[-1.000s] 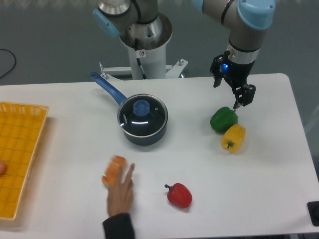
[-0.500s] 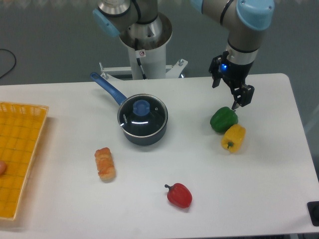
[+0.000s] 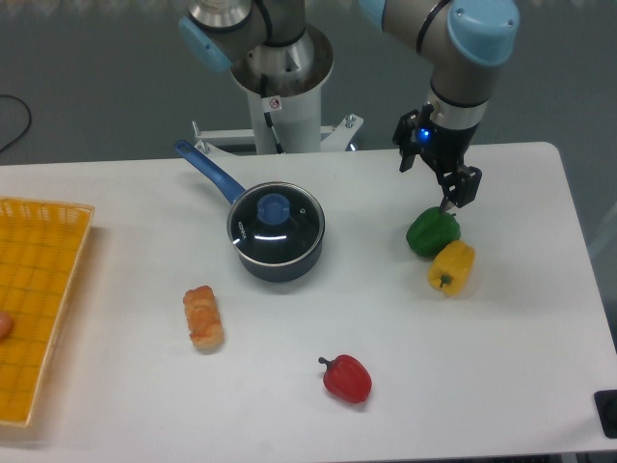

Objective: Open the lid
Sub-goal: 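Move the open gripper over the saucepan's glass lid knob, then lower the gripper onto the blue lid knob and close on it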

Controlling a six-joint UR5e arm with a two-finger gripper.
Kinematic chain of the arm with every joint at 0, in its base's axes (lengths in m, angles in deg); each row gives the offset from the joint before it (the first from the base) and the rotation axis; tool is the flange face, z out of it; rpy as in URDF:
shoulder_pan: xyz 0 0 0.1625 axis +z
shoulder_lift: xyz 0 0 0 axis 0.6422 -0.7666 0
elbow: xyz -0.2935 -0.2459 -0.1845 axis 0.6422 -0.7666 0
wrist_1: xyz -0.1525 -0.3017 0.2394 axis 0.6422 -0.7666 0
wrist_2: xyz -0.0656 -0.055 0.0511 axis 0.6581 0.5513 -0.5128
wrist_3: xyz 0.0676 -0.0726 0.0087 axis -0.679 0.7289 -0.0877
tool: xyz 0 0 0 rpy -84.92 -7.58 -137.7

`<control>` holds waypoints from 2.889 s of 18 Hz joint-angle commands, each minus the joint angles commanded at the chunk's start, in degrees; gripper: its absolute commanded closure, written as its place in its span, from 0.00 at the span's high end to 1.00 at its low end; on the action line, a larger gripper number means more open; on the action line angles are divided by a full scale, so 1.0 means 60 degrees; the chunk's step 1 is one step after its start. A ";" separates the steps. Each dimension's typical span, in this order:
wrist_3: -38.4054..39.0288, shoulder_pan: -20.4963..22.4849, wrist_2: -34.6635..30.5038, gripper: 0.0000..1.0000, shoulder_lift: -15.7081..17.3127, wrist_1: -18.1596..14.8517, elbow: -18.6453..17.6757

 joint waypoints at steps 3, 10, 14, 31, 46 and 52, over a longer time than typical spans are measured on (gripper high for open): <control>0.1083 -0.0262 0.0045 1.00 0.0015 0.0029 -0.0015; 0.4379 -0.1522 -0.0421 1.00 -0.0117 0.0555 -0.0351; 0.5781 -0.2152 -0.0790 1.00 0.0000 0.0630 -0.1053; 1.2116 -0.3383 -0.0907 1.00 0.0717 0.0293 -0.1713; 1.2249 -0.4175 -0.1229 1.00 0.0366 0.1479 -0.2285; 1.2175 -0.4189 -0.1376 1.00 0.0293 0.1567 -0.2417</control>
